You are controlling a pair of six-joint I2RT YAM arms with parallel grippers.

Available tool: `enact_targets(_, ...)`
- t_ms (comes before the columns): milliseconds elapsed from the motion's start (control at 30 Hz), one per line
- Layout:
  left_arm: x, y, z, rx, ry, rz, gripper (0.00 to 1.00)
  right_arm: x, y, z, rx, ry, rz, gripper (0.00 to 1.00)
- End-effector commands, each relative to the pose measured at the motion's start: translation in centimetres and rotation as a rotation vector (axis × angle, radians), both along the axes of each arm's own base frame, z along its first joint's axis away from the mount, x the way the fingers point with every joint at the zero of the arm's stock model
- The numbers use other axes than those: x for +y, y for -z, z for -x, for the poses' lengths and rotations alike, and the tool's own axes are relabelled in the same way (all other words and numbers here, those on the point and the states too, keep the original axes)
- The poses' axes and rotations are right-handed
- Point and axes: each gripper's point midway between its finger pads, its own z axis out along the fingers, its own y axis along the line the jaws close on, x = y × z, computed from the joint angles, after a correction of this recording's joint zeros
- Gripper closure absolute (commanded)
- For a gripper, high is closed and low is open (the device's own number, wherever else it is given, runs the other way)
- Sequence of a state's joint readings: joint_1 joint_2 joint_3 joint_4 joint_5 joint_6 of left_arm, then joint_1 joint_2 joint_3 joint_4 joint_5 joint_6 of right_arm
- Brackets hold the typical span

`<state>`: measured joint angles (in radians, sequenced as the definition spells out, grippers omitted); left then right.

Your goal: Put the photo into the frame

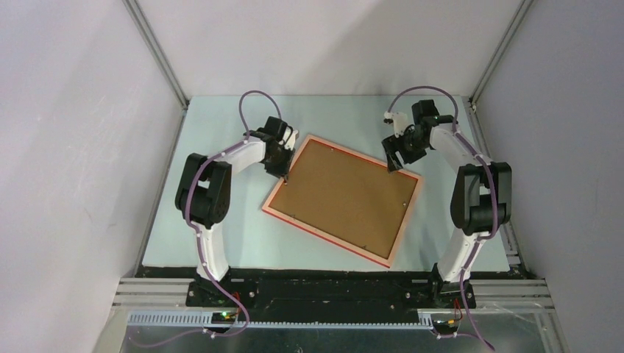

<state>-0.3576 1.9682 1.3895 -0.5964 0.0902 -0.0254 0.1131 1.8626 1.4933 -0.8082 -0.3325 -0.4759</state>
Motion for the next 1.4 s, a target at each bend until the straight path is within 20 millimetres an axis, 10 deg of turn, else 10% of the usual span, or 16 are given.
enact_targets(0, -0.6, -2.2, 0.2, -0.031, 0.006, 0.051, 0.6, -0.3, -2.3, 0.4, -0.049, 0.075, -0.066, 0.22)
enact_targets(300, -0.8, -2.2, -0.1, -0.037, -0.004, 0.056, 0.4, -2.2, -1.9, 3.3, -0.03, 0.181, -0.1, 0.16)
enact_targets(1367, 0.1, -1.5, 1.0, -0.023, 0.0, 0.027, 0.73, -4.1, 0.6, 4.9, 0.043, 0.276, -0.114, 0.15)
